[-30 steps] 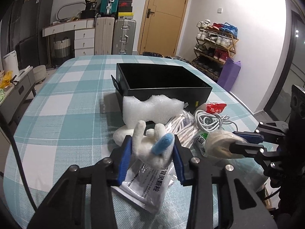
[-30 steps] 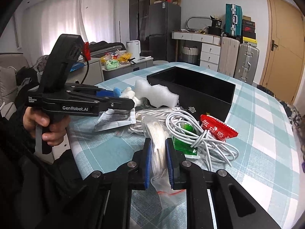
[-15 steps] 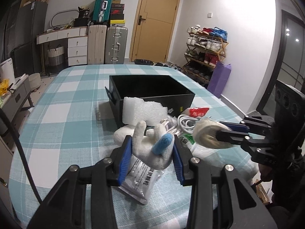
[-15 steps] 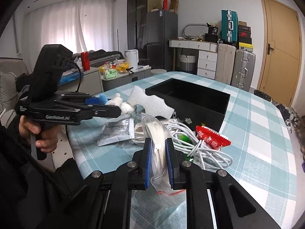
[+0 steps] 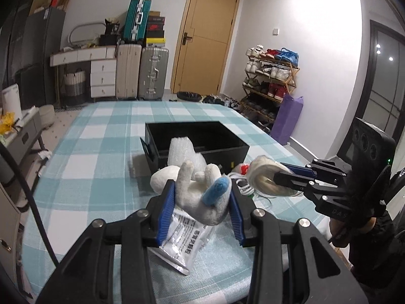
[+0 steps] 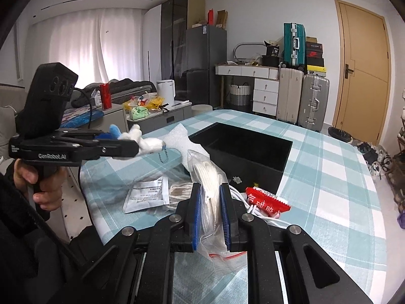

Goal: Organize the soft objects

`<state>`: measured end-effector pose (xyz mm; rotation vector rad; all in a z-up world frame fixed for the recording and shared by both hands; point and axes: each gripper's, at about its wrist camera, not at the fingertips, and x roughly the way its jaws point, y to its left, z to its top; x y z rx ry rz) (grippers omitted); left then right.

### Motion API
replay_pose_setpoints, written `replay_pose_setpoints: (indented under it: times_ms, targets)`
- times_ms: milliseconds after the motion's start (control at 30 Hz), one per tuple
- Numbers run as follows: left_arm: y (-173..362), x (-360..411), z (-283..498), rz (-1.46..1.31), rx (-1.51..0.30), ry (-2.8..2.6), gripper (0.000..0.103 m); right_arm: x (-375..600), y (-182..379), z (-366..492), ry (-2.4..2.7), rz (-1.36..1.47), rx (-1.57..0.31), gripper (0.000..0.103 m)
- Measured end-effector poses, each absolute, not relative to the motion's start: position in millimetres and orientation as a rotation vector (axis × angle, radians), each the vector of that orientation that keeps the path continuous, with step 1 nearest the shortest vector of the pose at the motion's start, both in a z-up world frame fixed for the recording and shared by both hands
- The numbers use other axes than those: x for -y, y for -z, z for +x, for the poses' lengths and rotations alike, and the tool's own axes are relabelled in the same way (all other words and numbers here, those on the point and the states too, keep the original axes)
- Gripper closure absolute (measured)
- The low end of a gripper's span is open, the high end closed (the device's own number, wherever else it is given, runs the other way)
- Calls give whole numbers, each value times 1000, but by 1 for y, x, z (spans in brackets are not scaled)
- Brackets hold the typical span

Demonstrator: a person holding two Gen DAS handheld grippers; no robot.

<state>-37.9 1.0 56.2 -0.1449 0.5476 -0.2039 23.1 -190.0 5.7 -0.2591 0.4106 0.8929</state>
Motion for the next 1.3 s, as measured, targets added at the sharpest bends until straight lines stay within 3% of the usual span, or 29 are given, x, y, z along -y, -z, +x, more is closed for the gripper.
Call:
replay_pose_setpoints:
  times_ms: [400, 1133, 1233, 1300]
  targets:
    - [-77, -3, -24, -114, -507, 183, 65, 186, -17, 36, -876, -235, -383, 89]
    - [-69, -15, 23, -125, -521, 137, 64, 182, -34, 58, -811, -185, -362, 89]
    - [-68, -18, 27, -128, -527, 128, 64, 180, -36, 61, -814, -173, -356, 90]
    - [-68, -21, 29, -134, -530, 123, 64, 179, -39, 63, -814, -164, -350, 96]
